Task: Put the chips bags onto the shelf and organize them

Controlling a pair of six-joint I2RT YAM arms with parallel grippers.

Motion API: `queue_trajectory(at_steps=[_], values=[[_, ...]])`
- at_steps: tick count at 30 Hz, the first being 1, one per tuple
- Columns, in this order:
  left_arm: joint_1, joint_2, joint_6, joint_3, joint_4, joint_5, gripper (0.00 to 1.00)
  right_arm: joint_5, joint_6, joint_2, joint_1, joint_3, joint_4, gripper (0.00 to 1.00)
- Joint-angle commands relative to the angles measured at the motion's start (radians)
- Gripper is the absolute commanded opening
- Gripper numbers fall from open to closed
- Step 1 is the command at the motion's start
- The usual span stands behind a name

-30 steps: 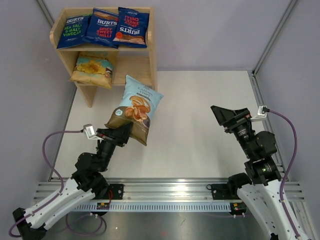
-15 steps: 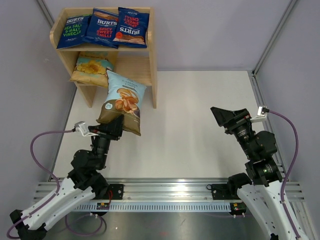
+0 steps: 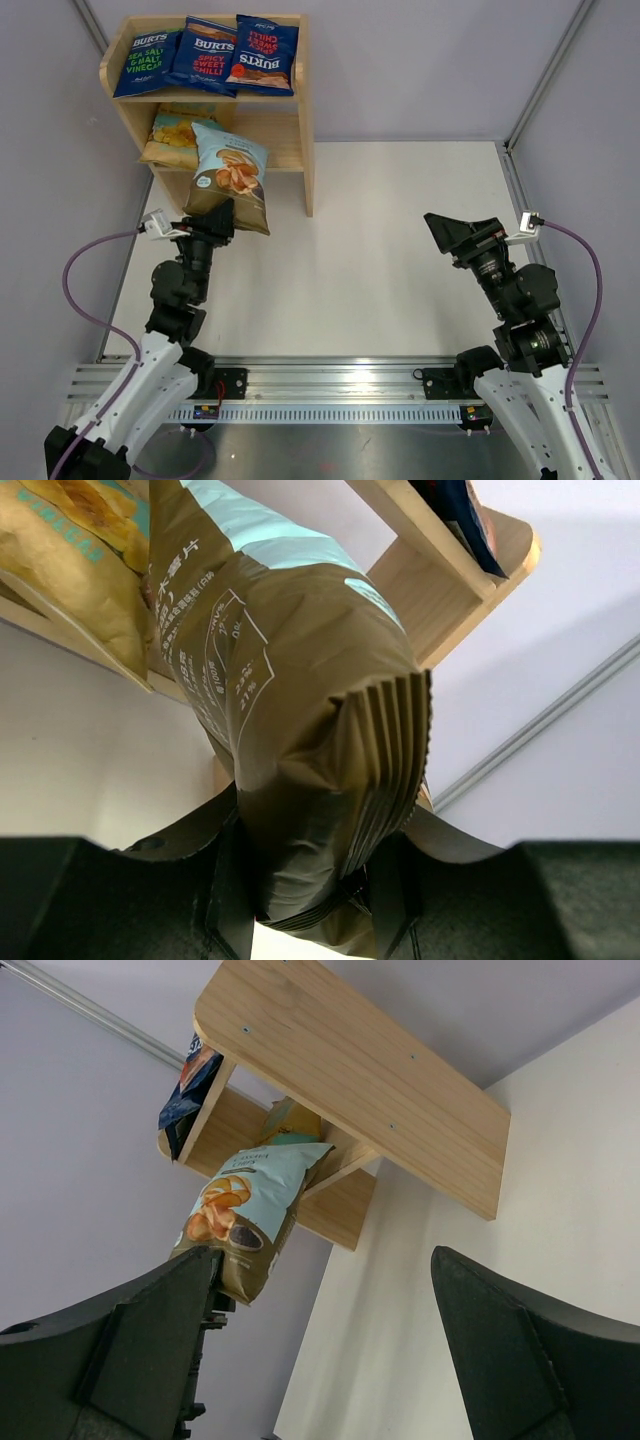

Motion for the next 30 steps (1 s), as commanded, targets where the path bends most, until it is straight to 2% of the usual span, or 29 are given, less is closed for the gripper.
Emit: queue_trajectory(at_steps=[1, 8, 19, 30], values=[[0.026, 0.054, -0.053, 0.089, 0.2, 0.161, 0.03, 0.035, -0.028, -0.006, 0.002, 0.049, 0.009, 0.98], [0.049, 0.208, -0.049, 0.141, 0.283, 0.2, 0.03, 0.037, -0.025, 0.001, 0.002, 0.054, 0.015, 0.98], [0.15, 0.464, -0.133, 0.21, 0.452, 0.282, 0.03, 0.054, -0.051, 0.003, 0.003, 0.077, 0.005, 0.98], [0.17, 0.697, -0.127, 0.38, 0.473, 0.322, 0.06, 0.061, -0.04, 0.017, 0.002, 0.06, 0.046, 0.98]])
